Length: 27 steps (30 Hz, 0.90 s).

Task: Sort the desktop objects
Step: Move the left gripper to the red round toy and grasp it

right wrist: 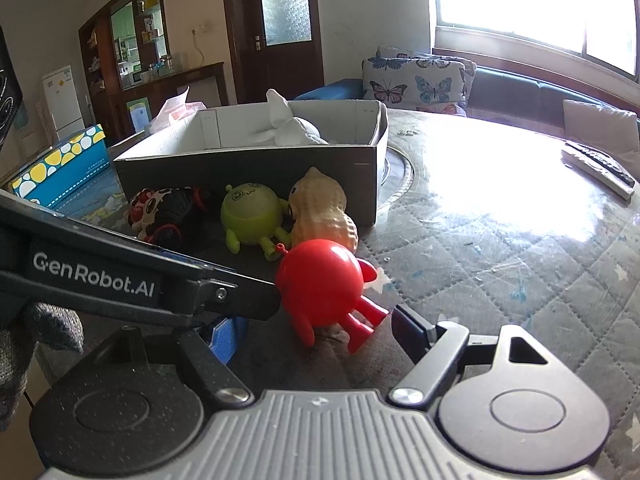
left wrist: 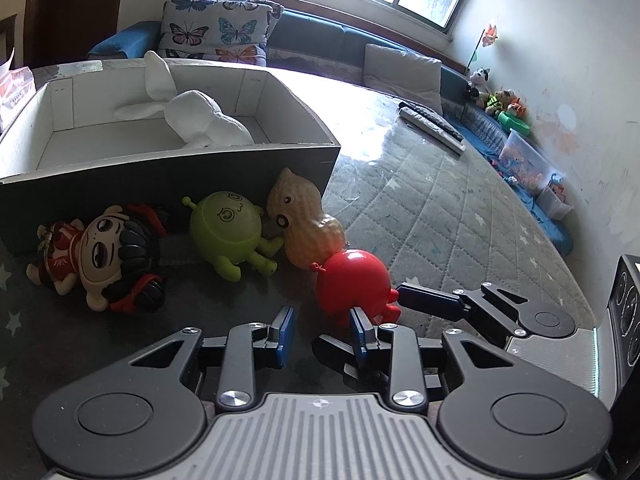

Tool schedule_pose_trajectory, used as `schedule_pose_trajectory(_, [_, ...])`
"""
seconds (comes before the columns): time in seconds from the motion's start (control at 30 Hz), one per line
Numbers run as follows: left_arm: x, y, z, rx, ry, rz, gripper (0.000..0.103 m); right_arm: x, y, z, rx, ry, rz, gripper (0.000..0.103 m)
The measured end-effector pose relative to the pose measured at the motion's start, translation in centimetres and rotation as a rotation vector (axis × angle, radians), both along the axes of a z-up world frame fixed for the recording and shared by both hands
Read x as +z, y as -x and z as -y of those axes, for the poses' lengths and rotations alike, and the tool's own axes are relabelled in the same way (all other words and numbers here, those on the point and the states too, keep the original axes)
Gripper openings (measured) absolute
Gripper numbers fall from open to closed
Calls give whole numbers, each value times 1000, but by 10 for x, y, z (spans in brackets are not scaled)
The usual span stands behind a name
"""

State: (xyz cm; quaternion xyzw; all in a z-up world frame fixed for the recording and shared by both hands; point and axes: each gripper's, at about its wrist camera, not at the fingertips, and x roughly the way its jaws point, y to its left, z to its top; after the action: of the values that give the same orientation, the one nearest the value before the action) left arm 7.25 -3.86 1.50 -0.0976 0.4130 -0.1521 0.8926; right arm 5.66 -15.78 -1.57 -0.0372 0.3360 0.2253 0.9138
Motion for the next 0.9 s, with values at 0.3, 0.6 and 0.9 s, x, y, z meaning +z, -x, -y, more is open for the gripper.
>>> schedule_pose_trajectory(0.3, [-2, -2, 2, -10, 0, -9, 33, -3, -3, 1, -1, -11, -14, 80])
schedule_pose_trajectory(0.6, [1, -5, -3, -17, 28, -21, 33, -3, -7, 0, 1, -17, -19, 80])
schedule_pose_trajectory(0.9, [6, -7, -1, -56, 70, -22, 33, -2, -12, 2, -1, -25, -23, 70])
